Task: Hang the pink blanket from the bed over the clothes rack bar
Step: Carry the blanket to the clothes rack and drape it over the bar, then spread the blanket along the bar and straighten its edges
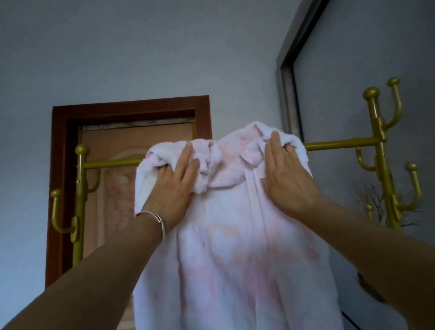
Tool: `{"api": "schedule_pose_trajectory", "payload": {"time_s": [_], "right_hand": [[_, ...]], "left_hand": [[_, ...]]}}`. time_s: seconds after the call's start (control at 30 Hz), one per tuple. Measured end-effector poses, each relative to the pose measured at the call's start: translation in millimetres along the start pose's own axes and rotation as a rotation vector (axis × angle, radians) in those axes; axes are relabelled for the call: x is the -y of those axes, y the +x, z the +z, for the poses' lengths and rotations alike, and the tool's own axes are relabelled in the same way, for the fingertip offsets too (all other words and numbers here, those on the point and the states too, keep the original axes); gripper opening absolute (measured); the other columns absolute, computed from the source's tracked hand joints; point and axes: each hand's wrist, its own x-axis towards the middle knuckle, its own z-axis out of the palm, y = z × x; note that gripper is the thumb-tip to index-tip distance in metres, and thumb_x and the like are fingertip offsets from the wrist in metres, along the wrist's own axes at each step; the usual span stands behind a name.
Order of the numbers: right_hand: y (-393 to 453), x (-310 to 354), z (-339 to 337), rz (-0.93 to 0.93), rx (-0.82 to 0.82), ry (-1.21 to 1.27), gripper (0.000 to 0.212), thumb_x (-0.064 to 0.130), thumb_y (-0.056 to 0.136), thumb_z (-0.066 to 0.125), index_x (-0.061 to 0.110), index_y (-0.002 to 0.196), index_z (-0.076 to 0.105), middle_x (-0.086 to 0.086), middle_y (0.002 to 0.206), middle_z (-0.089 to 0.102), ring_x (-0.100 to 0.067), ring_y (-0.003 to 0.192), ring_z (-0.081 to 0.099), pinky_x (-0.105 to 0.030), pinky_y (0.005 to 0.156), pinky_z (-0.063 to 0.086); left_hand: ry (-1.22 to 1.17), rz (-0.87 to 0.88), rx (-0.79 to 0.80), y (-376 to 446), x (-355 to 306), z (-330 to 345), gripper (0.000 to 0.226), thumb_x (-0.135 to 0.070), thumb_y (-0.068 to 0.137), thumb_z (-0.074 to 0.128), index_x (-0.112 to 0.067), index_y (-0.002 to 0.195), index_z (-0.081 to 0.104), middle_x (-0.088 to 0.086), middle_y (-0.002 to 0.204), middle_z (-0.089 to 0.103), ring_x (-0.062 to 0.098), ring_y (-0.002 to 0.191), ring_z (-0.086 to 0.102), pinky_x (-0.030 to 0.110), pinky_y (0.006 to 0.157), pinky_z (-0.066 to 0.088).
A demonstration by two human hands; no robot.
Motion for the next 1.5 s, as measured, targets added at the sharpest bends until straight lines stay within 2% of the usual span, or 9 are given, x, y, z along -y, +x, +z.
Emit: {"api": "schedule_pose_trajectory", "payload": {"time_s": [0.17, 0.53, 0.63, 0.73, 0.83, 0.97, 1.17, 1.33, 1.5], "right_hand": [[45, -10, 25, 0.007, -0.039, -0.103, 0.081, 0.034, 0.092, 0.040, -0.016, 0.140, -0.001, -0.038, 0.151, -0.001, -0.042, 0.140, 0.018, -0.045, 0.118, 0.014], [189, -25, 70, 0.142, -0.100, -0.135, 0.075, 0.028, 0.091, 0.039, -0.013, 0.142, 0.002, -0.032, 0.153, 0.001, -0.042, 0.138, 0.021, -0.047, 0.118, 0.011], [217, -26, 94, 0.242, 0.261, 0.219, 0.065, 0.042, 0.094, 0.037, 0.000, 0.142, 0.024, -0.021, 0.154, 0.019, -0.035, 0.140, 0.025, -0.044, 0.116, 0.020], [219, -23, 107, 0.324, 0.593, 0.364, 0.063, 0.052, 0.094, 0.035, 0.004, 0.132, 0.048, -0.016, 0.148, 0.039, -0.029, 0.135, 0.038, -0.035, 0.110, 0.029], [220, -27, 114, 0.326, 0.387, 0.327, 0.051, 0.040, 0.094, 0.041, -0.004, 0.114, 0.060, -0.025, 0.132, 0.054, -0.035, 0.119, 0.051, -0.033, 0.093, 0.042], [210, -24, 113, 0.365, 0.045, 0.293, 0.042, 0.033, 0.091, 0.040, 0.001, 0.069, 0.056, -0.025, 0.104, 0.063, -0.037, 0.089, 0.058, -0.032, 0.069, 0.037], [195, -18, 97, 0.324, -0.258, 0.207, 0.044, 0.027, 0.094, 0.039, -0.006, 0.076, 0.063, -0.031, 0.093, 0.064, -0.042, 0.083, 0.060, -0.033, 0.064, 0.036], [172, -13, 83, 0.241, -0.238, 0.294, 0.048, 0.031, 0.093, 0.037, -0.003, 0.069, 0.062, -0.031, 0.088, 0.065, -0.042, 0.082, 0.060, -0.032, 0.062, 0.033], [131, 4, 75, 0.101, -0.260, 0.314, 0.044, 0.037, 0.089, 0.043, -0.001, 0.097, 0.063, -0.026, 0.100, 0.063, -0.037, 0.098, 0.053, -0.040, 0.082, 0.035]], "left_hand": [[0.245, 0.060, 0.036, 27, 39, 26, 0.077, -0.011, 0.065, 0.071, 0.007, 0.134, 0.041, 0.028, 0.147, 0.034, 0.051, 0.108, 0.056, 0.058, 0.091, 0.048], [0.189, 0.091, -0.167, 178, 120, 95, 0.070, -0.029, 0.088, 0.048, -0.001, 0.146, 0.019, 0.020, 0.157, 0.010, 0.049, 0.120, 0.046, 0.055, 0.103, 0.034], [0.034, 0.059, 0.144, 209, 126, 119, 0.065, -0.036, 0.093, 0.044, -0.010, 0.146, 0.019, 0.016, 0.158, 0.010, 0.037, 0.126, 0.046, 0.040, 0.106, 0.034], [-0.069, 0.031, 0.503, 215, 115, 131, 0.039, -0.024, 0.097, 0.043, -0.004, 0.130, 0.051, 0.015, 0.140, 0.050, 0.028, 0.126, 0.049, 0.021, 0.097, 0.033], [-0.186, 0.043, 0.442, 216, 110, 135, 0.032, -0.011, 0.095, 0.046, 0.014, 0.108, 0.062, 0.029, 0.118, 0.063, 0.040, 0.112, 0.056, 0.023, 0.075, 0.035], [-0.112, -0.025, 0.340, 216, 112, 136, 0.043, -0.030, 0.093, 0.050, 0.009, 0.093, 0.067, 0.027, 0.106, 0.068, 0.037, 0.100, 0.062, 0.034, 0.084, 0.045], [-0.131, -0.182, 0.097, 198, 107, 113, 0.045, -0.044, 0.092, 0.041, -0.017, 0.059, 0.053, 0.021, 0.094, 0.068, 0.039, 0.091, 0.063, 0.040, 0.080, 0.050], [-0.168, -0.218, -0.044, 155, 89, 96, 0.027, -0.018, 0.091, 0.043, -0.002, 0.092, 0.064, 0.026, 0.102, 0.067, 0.040, 0.093, 0.061, 0.039, 0.075, 0.047], [-0.127, -0.254, 0.003, 118, 63, 84, 0.032, -0.007, 0.086, 0.045, -0.005, 0.116, 0.054, 0.021, 0.123, 0.057, 0.038, 0.112, 0.053, 0.043, 0.094, 0.040]]}}
